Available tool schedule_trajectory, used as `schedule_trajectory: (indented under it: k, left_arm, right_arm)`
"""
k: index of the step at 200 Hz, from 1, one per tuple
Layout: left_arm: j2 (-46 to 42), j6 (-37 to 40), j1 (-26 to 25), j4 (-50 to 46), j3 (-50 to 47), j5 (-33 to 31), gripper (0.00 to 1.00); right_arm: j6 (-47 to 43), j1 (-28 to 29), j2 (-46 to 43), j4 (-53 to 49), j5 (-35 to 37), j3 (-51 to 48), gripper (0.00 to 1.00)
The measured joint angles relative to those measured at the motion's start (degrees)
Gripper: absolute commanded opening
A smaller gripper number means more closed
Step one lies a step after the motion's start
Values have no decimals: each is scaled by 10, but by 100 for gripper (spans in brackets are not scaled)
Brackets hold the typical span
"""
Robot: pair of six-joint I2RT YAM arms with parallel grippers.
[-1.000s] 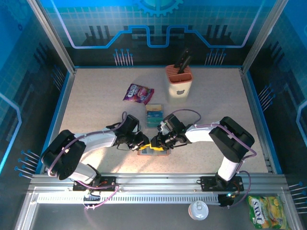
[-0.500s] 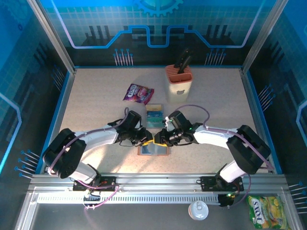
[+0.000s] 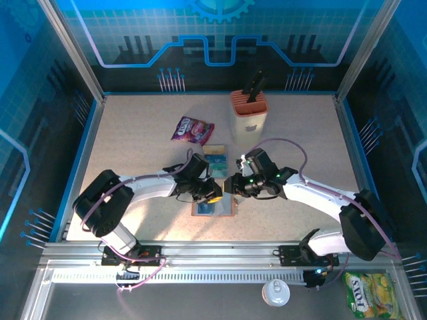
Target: Take the credit cards out of the card holder
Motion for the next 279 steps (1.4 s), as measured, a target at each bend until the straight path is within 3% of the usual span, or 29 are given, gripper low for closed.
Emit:
schedule_trajectory:
  k: [48,130,170,183,257,279]
  left_arm:
    - [35,2,-9,0,35,2,13]
    - [74,11,-13,1,58,11,12]
    - [76,11,-14,5,63,11,19]
    - [76,12,-14,6,65,11,27]
    - [67,17,-13,0,68,6,42]
    - [57,22,-9,-16,67,-4,42]
  right_arm:
    - [-2,-5,-16,-10,9,-1,35]
    - [-2,-9,-21,-19,18,-4,36]
    - [-2,-9,-20,-19,18,-4,36]
    - [-2,-9,-21,-19,18,-4,36]
    - [-1,-6,-20,-12,18,-4,36]
    - [0,-2,-17,-4,18,-3,36]
